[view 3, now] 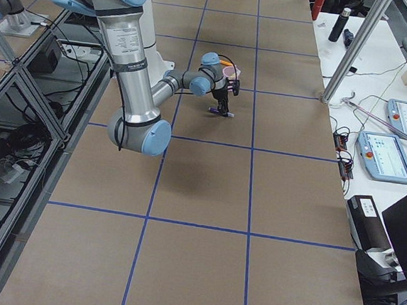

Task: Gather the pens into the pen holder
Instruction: 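Lower the right gripper onto the purple marker and grasp it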

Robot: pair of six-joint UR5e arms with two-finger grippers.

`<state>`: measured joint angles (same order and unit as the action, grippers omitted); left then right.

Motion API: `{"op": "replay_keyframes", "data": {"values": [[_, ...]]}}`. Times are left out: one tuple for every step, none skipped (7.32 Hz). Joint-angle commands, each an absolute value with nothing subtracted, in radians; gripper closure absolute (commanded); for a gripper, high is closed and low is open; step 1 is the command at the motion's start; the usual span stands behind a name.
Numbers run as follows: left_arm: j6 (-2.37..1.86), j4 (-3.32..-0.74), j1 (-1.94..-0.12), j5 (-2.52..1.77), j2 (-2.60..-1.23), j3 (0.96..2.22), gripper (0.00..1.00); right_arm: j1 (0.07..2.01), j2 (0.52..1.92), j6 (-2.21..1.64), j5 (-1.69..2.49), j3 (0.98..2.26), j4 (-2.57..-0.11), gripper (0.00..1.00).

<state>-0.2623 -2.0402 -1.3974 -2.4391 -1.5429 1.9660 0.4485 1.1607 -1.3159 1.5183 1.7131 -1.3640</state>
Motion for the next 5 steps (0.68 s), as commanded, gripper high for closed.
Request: {"op": "replay_keyframes", "data": {"values": [[-0.262,-2.04,-1.397,-2.439,-1.542,1.967,0.0,0.448,1.154,-1.313,1.52,1.723,-1.394,1.0],[-0.262,-2.04,-1.397,-2.439,-1.54,1.965,0.0,0.454,1.152,-1.312,1.52,1.735,-1.394,1.0],[-0.262,-2.04,-1.396,-2.439,-1.525,1.967,0.0,0.475,1.151,-1.31,1.519,1.777,-1.394,1.0],[-0.262,-2.04,-1.394,-2.439,-1.523,1.967,0.0,0.485,1.144,-1.31,1.478,1.826,-1.394,1.0],[-0.262,-2.04,-1.391,-2.438,-1.523,1.964,0.0,0.483,1.126,-1.315,1.366,1.85,-1.396,1.0]]}}
